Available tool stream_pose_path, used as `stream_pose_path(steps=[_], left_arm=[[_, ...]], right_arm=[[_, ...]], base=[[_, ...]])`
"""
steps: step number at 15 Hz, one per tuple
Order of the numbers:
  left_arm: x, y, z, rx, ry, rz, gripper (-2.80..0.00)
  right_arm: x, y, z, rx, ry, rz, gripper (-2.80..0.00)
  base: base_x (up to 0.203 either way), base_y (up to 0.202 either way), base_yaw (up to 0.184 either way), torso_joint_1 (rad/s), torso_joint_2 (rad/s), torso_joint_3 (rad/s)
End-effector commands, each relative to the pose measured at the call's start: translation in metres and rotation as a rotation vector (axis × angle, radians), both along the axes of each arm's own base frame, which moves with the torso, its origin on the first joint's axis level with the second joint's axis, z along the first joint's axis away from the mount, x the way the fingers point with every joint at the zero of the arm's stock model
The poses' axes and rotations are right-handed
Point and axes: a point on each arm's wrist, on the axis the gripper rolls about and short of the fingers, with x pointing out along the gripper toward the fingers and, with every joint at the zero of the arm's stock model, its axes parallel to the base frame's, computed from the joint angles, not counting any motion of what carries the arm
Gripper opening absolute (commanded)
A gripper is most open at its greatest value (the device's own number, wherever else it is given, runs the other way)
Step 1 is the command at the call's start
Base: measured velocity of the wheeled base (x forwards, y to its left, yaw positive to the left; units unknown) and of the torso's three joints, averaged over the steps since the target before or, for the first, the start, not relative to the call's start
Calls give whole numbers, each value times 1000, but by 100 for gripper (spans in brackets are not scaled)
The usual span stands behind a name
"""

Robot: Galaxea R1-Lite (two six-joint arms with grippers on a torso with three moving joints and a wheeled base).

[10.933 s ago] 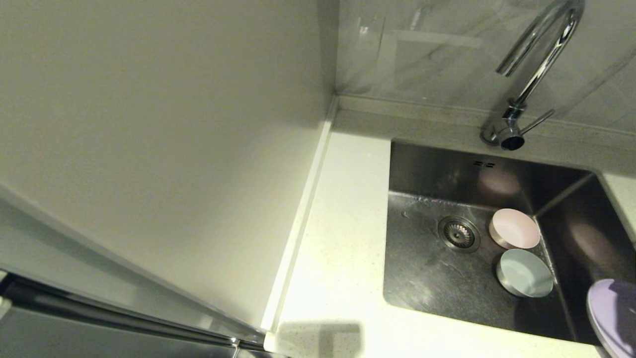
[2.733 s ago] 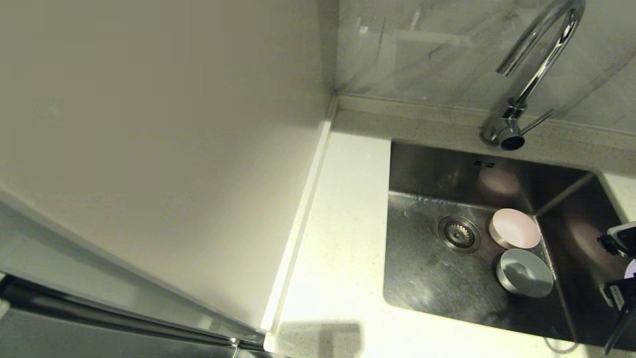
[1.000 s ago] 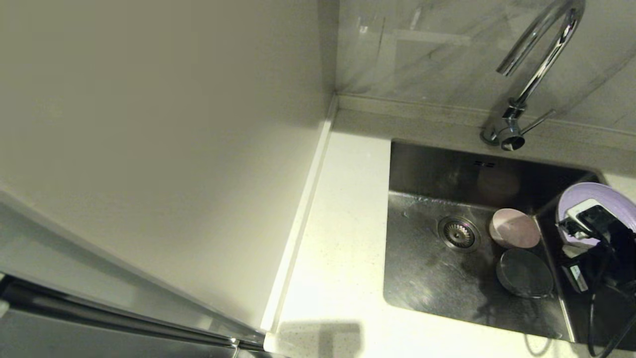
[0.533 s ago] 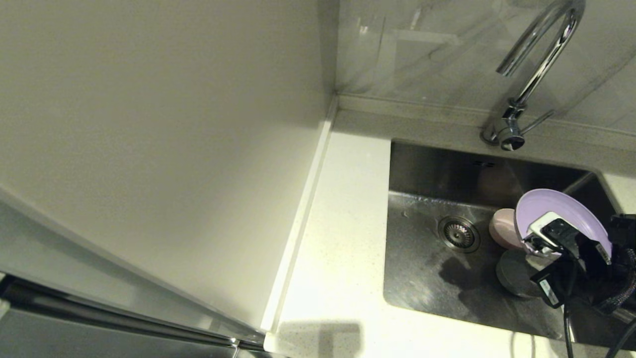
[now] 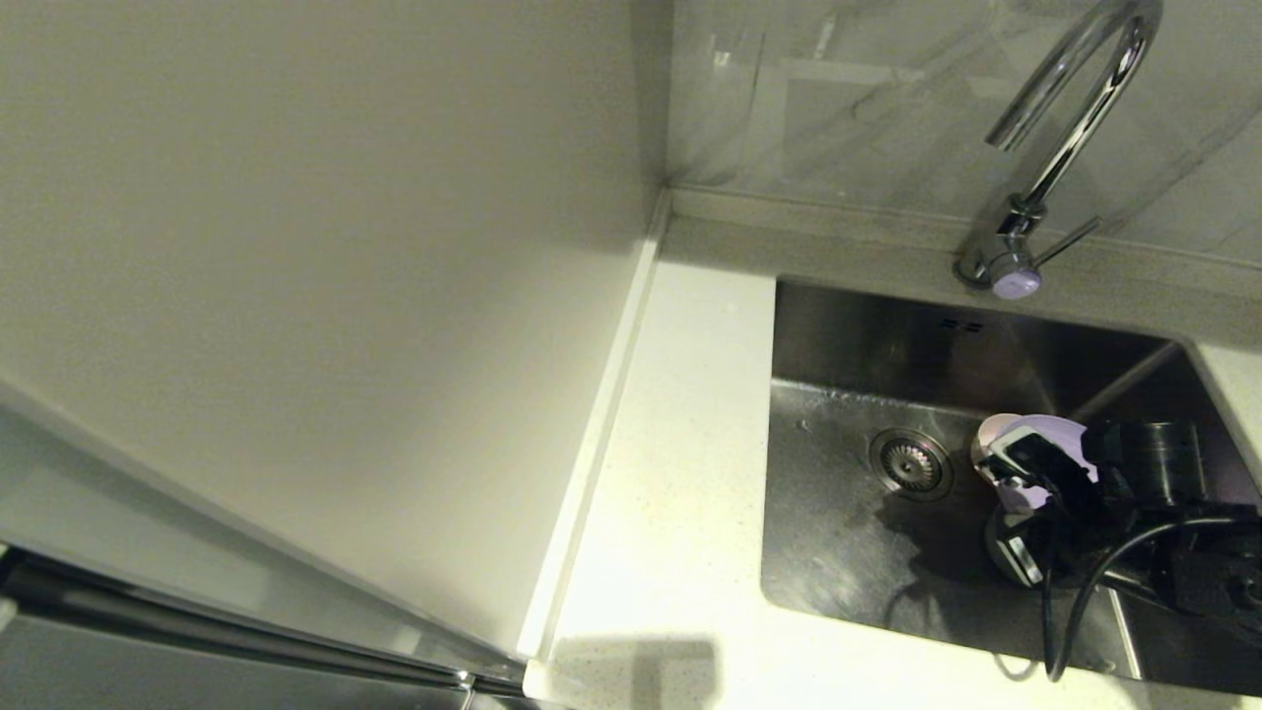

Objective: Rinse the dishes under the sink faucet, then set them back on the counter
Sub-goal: Put a plate into the sink

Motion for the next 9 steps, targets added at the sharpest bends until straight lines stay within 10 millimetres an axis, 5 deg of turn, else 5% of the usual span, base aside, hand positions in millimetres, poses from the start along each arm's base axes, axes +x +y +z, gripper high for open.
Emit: stream_pose_path(steps=[1, 9], left_arm=[[0, 0, -1, 0, 3, 0, -280], [0, 0, -1, 0, 3, 0, -280]], right_arm=[[25, -5, -29, 9, 64, -27, -280], [73, -27, -50, -8, 38, -134, -280]], base=[[0, 0, 0, 0, 0, 0], [0, 0, 0, 0, 0, 0]])
